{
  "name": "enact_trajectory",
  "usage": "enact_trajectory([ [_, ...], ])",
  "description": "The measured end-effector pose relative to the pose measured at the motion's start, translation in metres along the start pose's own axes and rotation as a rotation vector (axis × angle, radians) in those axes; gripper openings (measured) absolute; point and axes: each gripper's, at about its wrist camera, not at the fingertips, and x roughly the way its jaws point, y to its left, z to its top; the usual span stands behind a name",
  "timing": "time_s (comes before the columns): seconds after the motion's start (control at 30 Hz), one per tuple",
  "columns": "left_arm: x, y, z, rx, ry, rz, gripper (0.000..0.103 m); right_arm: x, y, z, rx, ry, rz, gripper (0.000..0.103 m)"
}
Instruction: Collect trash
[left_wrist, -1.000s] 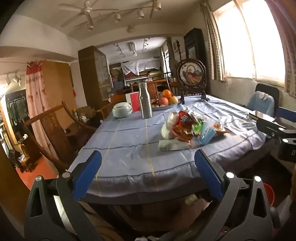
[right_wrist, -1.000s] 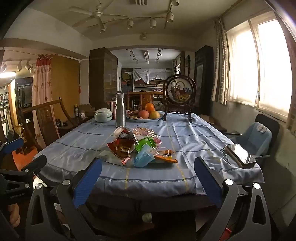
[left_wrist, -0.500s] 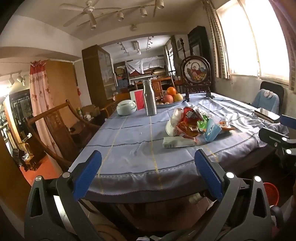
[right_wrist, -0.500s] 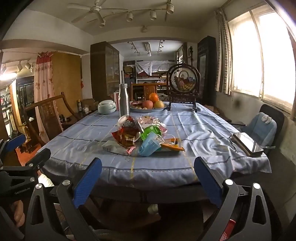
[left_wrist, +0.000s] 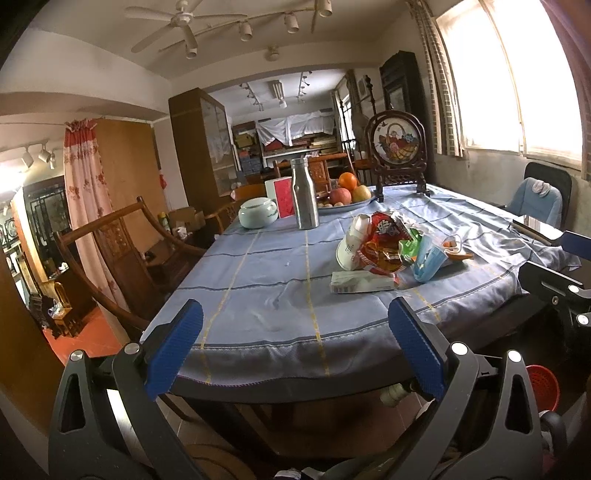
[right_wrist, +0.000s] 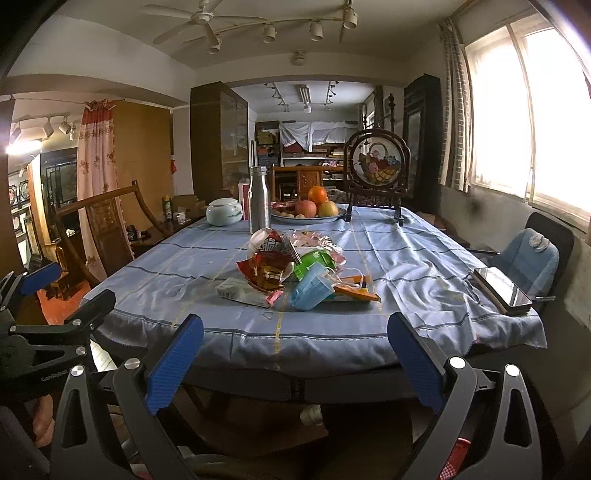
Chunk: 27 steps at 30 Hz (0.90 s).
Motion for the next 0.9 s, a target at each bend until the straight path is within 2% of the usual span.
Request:
enact_trajectory([
  [0.9,0.0023,0.0017,0.0007,-0.017,0.015,0.012,0.097,-0.0006,0.0005,-0.0005,0.004,0.004,0.007,0.097],
])
